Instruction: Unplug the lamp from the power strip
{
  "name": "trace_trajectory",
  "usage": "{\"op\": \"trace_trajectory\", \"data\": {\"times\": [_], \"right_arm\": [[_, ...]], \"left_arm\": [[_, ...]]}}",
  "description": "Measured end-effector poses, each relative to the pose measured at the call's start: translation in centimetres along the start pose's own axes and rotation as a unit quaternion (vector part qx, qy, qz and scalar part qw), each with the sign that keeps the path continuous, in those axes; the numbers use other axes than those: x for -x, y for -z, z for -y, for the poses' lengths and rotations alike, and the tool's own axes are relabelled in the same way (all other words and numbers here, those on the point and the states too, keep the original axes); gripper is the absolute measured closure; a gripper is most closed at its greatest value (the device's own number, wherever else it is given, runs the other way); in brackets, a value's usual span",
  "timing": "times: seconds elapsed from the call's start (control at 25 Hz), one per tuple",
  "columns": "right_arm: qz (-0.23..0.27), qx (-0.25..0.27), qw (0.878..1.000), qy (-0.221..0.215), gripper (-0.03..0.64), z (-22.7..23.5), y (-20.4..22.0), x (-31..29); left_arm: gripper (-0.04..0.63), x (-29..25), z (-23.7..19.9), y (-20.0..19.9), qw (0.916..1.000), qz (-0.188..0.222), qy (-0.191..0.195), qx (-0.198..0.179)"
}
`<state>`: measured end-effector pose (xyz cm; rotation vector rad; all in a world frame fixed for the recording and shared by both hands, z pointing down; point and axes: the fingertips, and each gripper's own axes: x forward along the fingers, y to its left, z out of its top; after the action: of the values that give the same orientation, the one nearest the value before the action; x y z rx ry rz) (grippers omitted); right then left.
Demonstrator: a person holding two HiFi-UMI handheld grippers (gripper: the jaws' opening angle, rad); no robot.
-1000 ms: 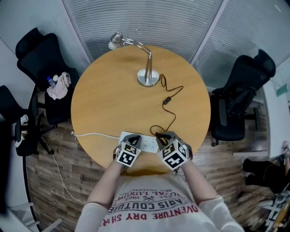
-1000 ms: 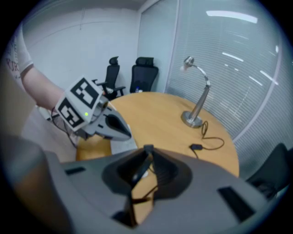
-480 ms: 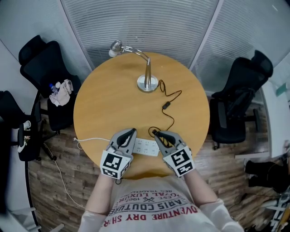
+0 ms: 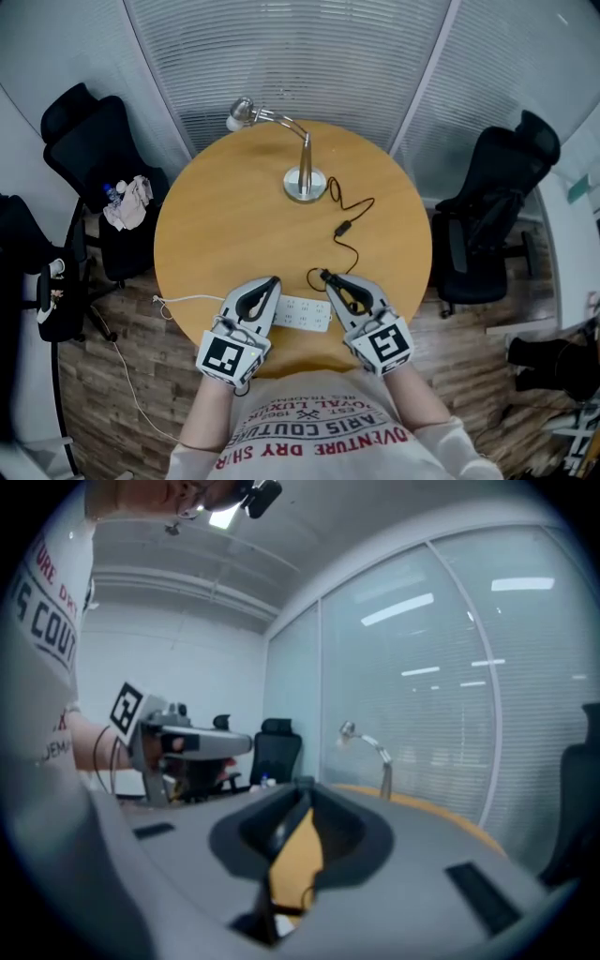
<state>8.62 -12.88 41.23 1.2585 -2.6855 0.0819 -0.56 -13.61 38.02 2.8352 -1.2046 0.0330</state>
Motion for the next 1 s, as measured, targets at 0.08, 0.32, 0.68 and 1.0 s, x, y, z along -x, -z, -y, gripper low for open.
{"op": "trace_trajectory", "data": {"times": [0.08,0.32,0.68,1.0], "right_arm": [[0.004,-0.01,1.0,0.001,0.546,0.2,0.0,0.0],[0.012,-0.011,1.0,0.007,0.546,0.3,-0.4,0.2],[0.009,-0.007,1.0,0.012,0.546,0.1,-0.3,0.2],[0.01,-0.006,1.0,0.017,0.546,0.3,-0.4,0.3]], "left_arm": [[0.568,0.0,-0.4,0.5,0.9999,-0.002,-0.011,0.007],[0.568,-0.1,-1.2,0.6,0.9996,-0.003,-0.025,0.011],[0.568,-0.6,-0.9,0.1,0.9998,0.0,-0.02,0.003],[0.568,-0.7,-0.7,0.7,0.9997,-0.013,-0.022,0.006]]}}
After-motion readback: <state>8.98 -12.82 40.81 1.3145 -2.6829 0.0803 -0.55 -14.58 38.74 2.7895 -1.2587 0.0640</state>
